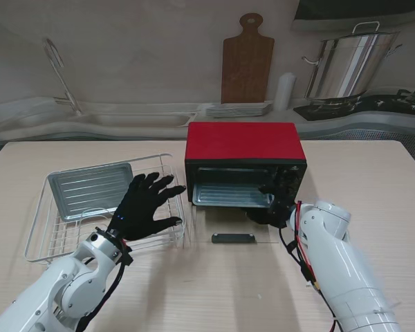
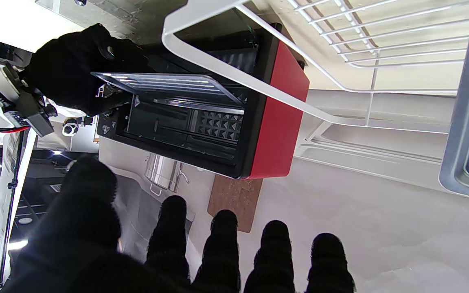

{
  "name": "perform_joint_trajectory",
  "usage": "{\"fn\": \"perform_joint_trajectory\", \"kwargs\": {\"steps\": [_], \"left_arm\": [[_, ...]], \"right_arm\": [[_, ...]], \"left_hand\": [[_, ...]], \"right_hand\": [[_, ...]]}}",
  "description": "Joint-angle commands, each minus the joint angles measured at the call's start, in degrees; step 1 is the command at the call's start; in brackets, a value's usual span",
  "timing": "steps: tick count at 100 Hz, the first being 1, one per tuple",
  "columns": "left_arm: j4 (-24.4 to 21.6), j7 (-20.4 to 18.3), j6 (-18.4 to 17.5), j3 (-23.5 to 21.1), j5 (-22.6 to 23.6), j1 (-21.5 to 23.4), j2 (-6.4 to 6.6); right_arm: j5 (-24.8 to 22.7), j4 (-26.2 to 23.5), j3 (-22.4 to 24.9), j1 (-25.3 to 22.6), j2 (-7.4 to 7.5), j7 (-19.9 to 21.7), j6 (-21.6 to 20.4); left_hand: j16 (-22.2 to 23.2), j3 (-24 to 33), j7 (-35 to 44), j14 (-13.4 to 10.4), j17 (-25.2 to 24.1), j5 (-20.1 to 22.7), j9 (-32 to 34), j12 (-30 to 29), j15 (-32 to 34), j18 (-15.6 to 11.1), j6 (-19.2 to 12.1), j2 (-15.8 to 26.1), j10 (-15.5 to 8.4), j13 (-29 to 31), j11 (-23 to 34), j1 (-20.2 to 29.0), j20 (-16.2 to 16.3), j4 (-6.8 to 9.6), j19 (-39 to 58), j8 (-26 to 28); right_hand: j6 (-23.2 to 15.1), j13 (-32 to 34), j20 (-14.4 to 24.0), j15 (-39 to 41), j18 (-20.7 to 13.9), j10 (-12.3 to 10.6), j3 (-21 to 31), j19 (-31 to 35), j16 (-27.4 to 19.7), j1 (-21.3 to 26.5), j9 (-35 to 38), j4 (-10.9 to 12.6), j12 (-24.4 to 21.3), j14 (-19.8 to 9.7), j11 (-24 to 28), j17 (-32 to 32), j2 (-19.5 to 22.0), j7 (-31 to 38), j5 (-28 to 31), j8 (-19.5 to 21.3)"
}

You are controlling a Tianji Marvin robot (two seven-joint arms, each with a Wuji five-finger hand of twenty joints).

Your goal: Slide the trays into the oven

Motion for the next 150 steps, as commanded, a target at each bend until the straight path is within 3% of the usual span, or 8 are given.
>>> {"fn": "perform_joint_trajectory", "kwargs": {"steps": [1, 41, 57, 73, 89, 150], "left_arm": [[-0.60, -0.71, -0.11, -0.10, 0.05, 0.43, -0.34], [-0.41, -0.41, -0.42, -0.08, 0.12, 0.40, -0.35], [-0.41, -0.20, -0.48, -0.11, 0.18, 0.48, -0.36], [-0.47, 0.10, -0.53, -0.17, 0.30, 0.64, -0.38], [-0.57, 0.20, -0.53, -0.16, 0.33, 0.80, -0.39], [-0.87, 0.87, -0.99, -0.13, 0.30, 1.56, -0.45]], "right_arm": [[-0.11, -0.52, 0.08, -0.79, -0.14, 0.78, -0.30], [-0.69, -3.22, 1.38, -3.02, 0.55, 1.57, -0.61], [-0.87, -4.68, 1.87, -3.93, 0.74, 1.38, -0.38], [-1.35, -6.06, 2.37, -4.88, 0.86, 0.92, 0.11], [-2.40, -7.31, 2.93, -6.24, 1.21, 1.51, -0.19], [-4.25, -14.79, 7.98, -14.45, 2.76, 3.57, -1.66]], "left_hand": [[-0.91, 1.59, 0.44, -1.39, -0.51, -2.21, -1.65, -0.64, -0.30, -1.32, -1.15, 1.61, -1.17, -0.90, 0.68, -0.98, -1.03, 1.58, -2.77, -0.25], [-0.93, 1.65, 0.44, -1.37, -0.49, -2.16, -1.76, -0.64, -0.31, -1.28, -1.03, 1.56, -0.97, -0.89, 0.64, -1.04, -1.05, 1.57, -2.78, -0.16], [-0.94, 1.68, 0.42, -1.47, -0.50, -2.19, -1.74, -0.64, -0.32, -1.34, -1.04, 1.56, -1.00, -0.89, 0.64, -1.07, -1.07, 1.56, -2.79, -0.14], [-0.94, 1.73, 0.44, -1.43, -0.46, -2.18, -1.73, -0.64, -0.30, -1.30, -0.93, 1.49, -0.99, -0.85, 0.65, -1.03, -1.07, 1.56, -2.78, -0.12], [-0.95, 1.79, 0.43, -1.39, -0.48, -2.23, -1.74, -0.65, -0.31, -1.35, -0.82, 1.49, -0.96, -0.88, 0.64, -1.06, -1.09, 1.55, -2.79, -0.12], [-1.02, 1.89, 0.33, -1.39, -0.45, -2.18, -1.75, -0.70, -0.36, -1.30, -0.71, 1.42, -0.87, -0.90, 0.57, -1.15, -1.13, 1.53, -2.80, -0.19]], "right_hand": [[-1.06, -0.10, 0.99, 1.13, 0.38, -1.68, -0.31, 1.80, -0.01, -1.23, 0.35, 2.21, -0.20, -0.65, -0.12, 0.84, -0.84, 1.42, -0.88, -0.93], [-0.13, -1.32, -0.21, -1.80, 2.01, -1.20, -0.74, -1.28, -1.37, -1.70, -0.71, 2.26, -0.96, -0.35, -2.14, -1.40, -0.42, 0.13, -1.53, -2.20], [1.28, -0.32, -0.29, -1.74, 1.10, 0.03, -0.49, -0.89, -1.40, -1.57, -0.06, 2.27, -1.17, 0.71, -2.62, 0.44, -0.82, -0.94, -0.68, -3.25], [3.21, 1.27, -3.36, -5.30, 0.73, 1.70, -0.12, -4.14, -3.40, -1.85, 1.01, 2.06, -2.29, 1.68, -5.35, 2.51, -1.21, -4.18, 0.96, -5.57], [3.29, 0.76, -5.71, -7.48, 0.83, 1.49, -0.43, -6.61, -4.43, -2.17, 0.23, 2.06, -2.65, 1.48, -6.53, 2.20, -0.76, -5.40, 0.53, -6.32], [4.05, -0.36, -6.85, -7.38, 1.35, 2.27, -1.13, -6.71, -4.21, -2.20, -0.98, 2.16, -2.46, 2.20, -6.31, 1.41, -0.07, -5.88, 0.00, -6.68]]}}
